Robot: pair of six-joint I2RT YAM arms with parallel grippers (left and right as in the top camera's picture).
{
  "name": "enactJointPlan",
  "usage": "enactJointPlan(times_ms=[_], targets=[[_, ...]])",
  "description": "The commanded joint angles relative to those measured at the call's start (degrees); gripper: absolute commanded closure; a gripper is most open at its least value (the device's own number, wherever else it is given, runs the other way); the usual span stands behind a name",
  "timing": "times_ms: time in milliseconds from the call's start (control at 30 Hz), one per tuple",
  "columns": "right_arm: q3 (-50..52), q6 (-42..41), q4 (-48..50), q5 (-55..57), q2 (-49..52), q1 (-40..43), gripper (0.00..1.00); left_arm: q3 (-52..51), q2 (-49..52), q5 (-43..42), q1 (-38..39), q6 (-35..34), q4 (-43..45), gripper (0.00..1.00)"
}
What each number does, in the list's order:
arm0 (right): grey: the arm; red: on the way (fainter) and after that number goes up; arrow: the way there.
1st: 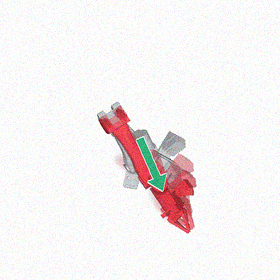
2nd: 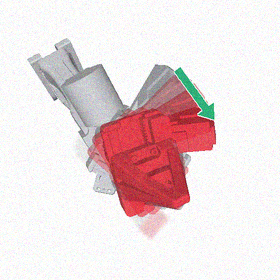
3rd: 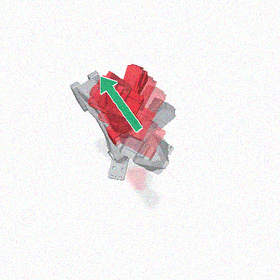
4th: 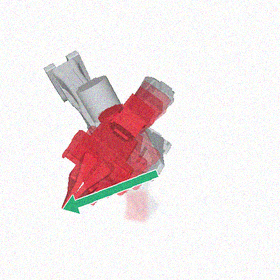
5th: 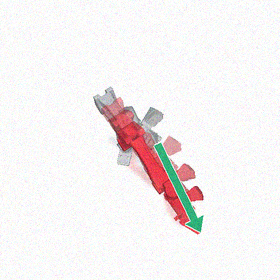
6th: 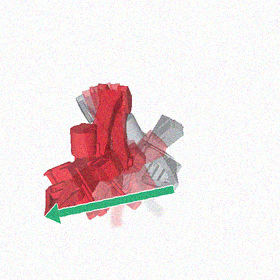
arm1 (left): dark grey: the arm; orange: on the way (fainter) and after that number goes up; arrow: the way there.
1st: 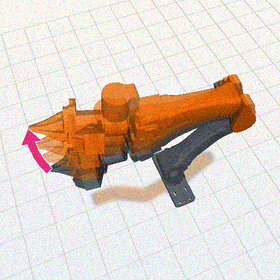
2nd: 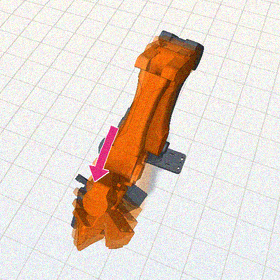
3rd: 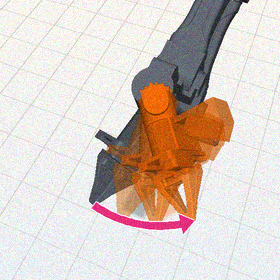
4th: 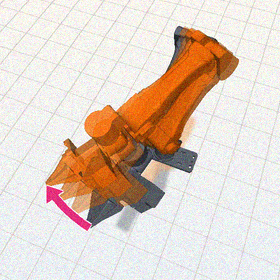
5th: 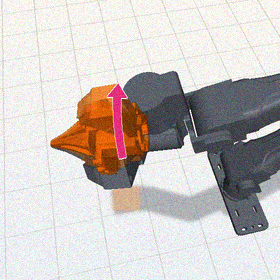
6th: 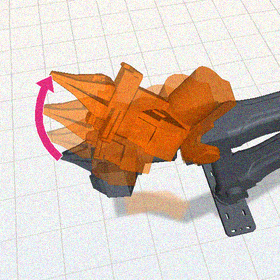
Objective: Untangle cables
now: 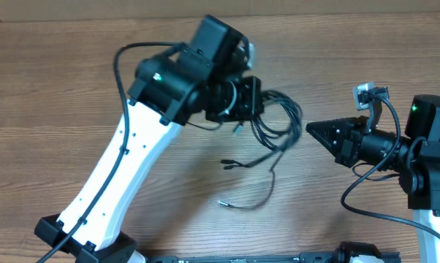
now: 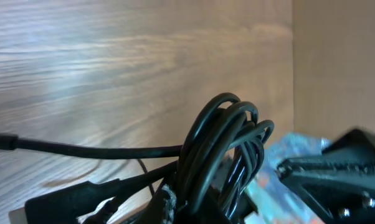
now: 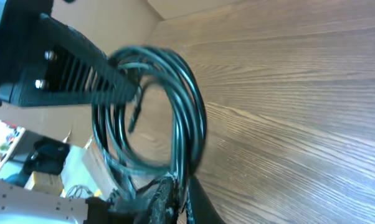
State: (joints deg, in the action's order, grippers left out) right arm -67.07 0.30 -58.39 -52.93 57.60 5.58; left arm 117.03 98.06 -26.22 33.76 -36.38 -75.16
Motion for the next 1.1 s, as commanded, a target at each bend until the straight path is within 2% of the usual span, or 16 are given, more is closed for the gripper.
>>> enactJointPlan(times_ms=[0, 100, 200, 233, 333, 367, 400, 467, 533, 567, 600, 1000, 1033, 1067], targets=[[-0.46, -5.51, 0.74, 5.18, -0.46, 0.00, 0.96, 0.46, 0.09, 1.07, -0.46, -2.38, 0.46, 0.96], [-0.46, -6.12, 0.83, 5.75, -0.46, 0.00, 0.96, 0.46, 0.09, 1.16, -0.46, 0.98, 0.46, 0.96], [-0.46, -5.79, 0.81, 5.77, -0.46, 0.00, 0.96, 0.46, 0.09, 1.14, -0.44, 8.44, 0.39, 0.96], [-0.46, -3.28, 0.81, 5.66, -0.46, 0.00, 0.84, 0.46, 0.09, 1.11, -0.33, 14.38, 0.22, 0.96], [-0.46, 5.90, -0.33, 3.69, -0.46, 0.00, 0.42, 0.46, 0.09, 1.09, -0.31, 24.79, -0.81, 0.96], [-0.46, 9.60, -1.07, 2.54, -0.46, 0.00, 0.33, 0.46, 0.09, 1.11, -0.31, 27.69, -1.20, 0.96], [-0.46, 13.07, -1.90, 1.46, -0.46, 0.00, 0.30, 0.46, 0.09, 1.11, -0.31, 29.77, -1.44, 0.96], [-0.46, 15.41, -2.43, 0.72, -0.46, 0.00, 0.31, 0.46, 0.09, 1.03, -0.28, 32.57, -1.64, 0.96], [-0.46, 15.41, -2.40, 0.55, -0.46, 0.00, 0.41, 0.46, 0.09, 0.07, -0.15, 33.75, -1.44, 0.96], [-0.46, 15.04, -2.40, 0.55, -0.46, 0.00, 0.80, 0.46, 0.09, -1.66, 0.11, 35.41, -1.20, 0.96], [-0.46, 14.71, -2.43, 0.55, -0.46, 0.00, 0.96, 0.46, 0.09, -2.01, 0.37, 35.74, -1.14, 0.96], [-0.46, 14.60, -4.96, -2.84, -0.46, 0.00, 0.94, 0.44, 0.09, -1.92, 1.20, 36.04, -1.38, 0.96], [-0.46, 15.78, -4.81, -4.28, -0.46, 0.00, 0.67, 0.44, 0.09, -1.95, 1.20, 37.35, -1.53, 0.96], [-0.46, 16.87, -4.81, -5.05, -0.46, 0.00, 0.53, 0.44, 0.09, -1.92, 1.20, 38.07, -1.68, 0.96]])
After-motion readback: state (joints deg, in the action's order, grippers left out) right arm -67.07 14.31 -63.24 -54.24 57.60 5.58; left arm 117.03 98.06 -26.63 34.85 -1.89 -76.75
